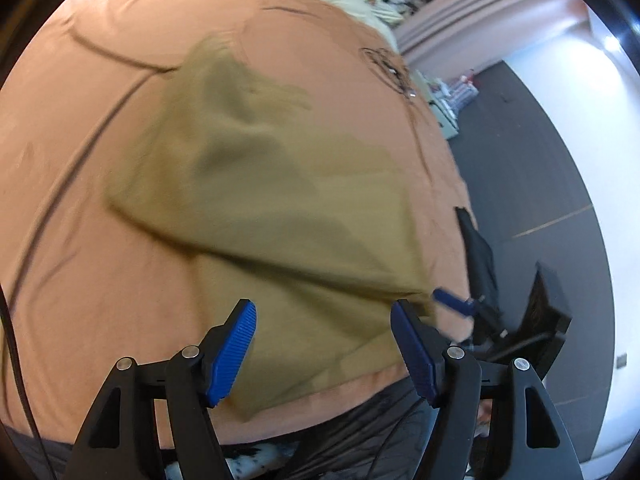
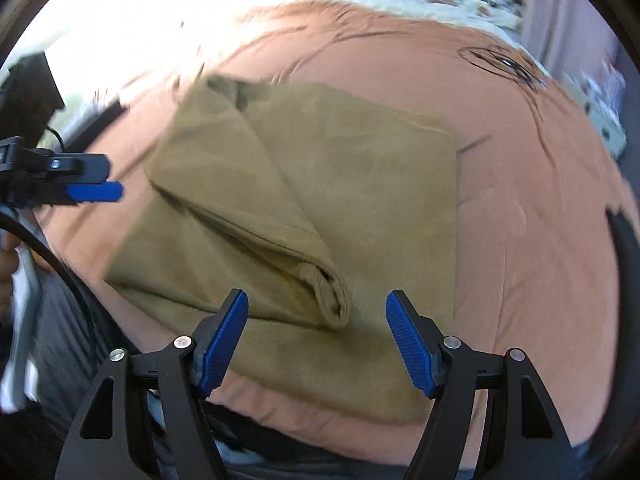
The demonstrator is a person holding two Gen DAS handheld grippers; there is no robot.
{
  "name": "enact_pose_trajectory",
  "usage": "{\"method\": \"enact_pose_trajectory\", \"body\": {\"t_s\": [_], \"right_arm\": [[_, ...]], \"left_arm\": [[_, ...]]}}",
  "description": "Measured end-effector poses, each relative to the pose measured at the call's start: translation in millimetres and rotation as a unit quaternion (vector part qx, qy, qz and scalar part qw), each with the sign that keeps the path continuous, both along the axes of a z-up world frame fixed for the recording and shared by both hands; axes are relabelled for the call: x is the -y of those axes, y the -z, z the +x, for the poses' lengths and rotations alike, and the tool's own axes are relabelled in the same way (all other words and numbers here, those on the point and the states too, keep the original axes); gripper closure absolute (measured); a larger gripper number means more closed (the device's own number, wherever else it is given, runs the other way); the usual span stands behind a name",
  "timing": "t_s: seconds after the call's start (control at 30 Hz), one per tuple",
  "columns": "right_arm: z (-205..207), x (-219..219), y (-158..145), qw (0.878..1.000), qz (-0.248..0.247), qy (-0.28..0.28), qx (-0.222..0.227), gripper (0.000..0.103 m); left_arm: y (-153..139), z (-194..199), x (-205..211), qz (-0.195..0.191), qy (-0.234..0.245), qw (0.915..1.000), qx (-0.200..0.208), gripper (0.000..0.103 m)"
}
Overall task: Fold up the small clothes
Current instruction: 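Open both tools to release the folded shirt onto the bed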
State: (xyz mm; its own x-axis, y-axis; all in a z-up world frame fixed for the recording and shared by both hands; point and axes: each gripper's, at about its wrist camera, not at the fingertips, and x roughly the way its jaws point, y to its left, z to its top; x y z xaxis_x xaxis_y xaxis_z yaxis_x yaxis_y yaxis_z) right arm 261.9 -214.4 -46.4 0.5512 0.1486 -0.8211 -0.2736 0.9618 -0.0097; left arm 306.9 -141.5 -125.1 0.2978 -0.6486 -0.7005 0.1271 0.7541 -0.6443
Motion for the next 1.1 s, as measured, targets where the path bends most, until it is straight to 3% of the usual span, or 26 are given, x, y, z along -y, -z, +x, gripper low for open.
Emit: {"method": "enact_pose_trajectory", "body": {"t_s": [0.1,0.13,0.17,0.37,0.43,0.53,0.6,0.73,0.87,1.1], "right_arm": [[18.9,-21.0,-0.7,0.998,-0.056,-0.02,-0.019,0.052],[24.6,-28.4,0.3,0.997,-0.071,-0.028,-0.025,0.054],[28.4,-35.5,2.1,0.995,-0.09,-0.037,-0.031,0.054],[39.4,-76.9,8.8,0.98,-0.176,-0.084,-0.034,0.058],[43.2,-83.4,11.0,0.977,-0.191,-0.09,-0.033,0.075],[49.3,-84.9,6.9,0.98,-0.176,-0.089,-0.03,0.091],[45.8,-78.5,-1.8,0.986,-0.141,-0.081,-0.029,0.096],[32.1,-50.0,-17.9,0.996,-0.06,-0.048,-0.036,0.098],[23.4,-20.5,-25.9,0.999,0.008,-0.022,-0.046,0.098],[11.9,26.7,-11.9,0.997,0.052,0.024,-0.053,0.098]], "left_arm": [[18.9,-2.4,-6.4,0.009,-0.011,0.9998,-0.017,0.036],[26.4,-3.5,-8.6,0.007,-0.012,0.9996,-0.026,0.044],[32.9,-4.3,-9.3,0.006,-0.013,0.9993,-0.035,0.05],[50.6,-7.7,-8.5,0.021,-0.017,0.9984,-0.049,0.064],[55.9,-7.7,-8.5,0.024,-0.018,0.998,-0.056,0.068],[61.2,-6.9,-9.7,0.015,-0.019,0.9976,-0.064,0.071],[60.9,-6.3,-7.9,0.018,-0.014,0.9979,-0.061,0.071],[55.1,-4.2,-1.2,0.034,-0.004,0.998,-0.054,0.071],[52.2,-3.1,3.7,0.049,0.003,0.9978,-0.045,0.071],[51.6,-1.6,15.4,0.068,0.012,0.9969,-0.039,0.071]]}}
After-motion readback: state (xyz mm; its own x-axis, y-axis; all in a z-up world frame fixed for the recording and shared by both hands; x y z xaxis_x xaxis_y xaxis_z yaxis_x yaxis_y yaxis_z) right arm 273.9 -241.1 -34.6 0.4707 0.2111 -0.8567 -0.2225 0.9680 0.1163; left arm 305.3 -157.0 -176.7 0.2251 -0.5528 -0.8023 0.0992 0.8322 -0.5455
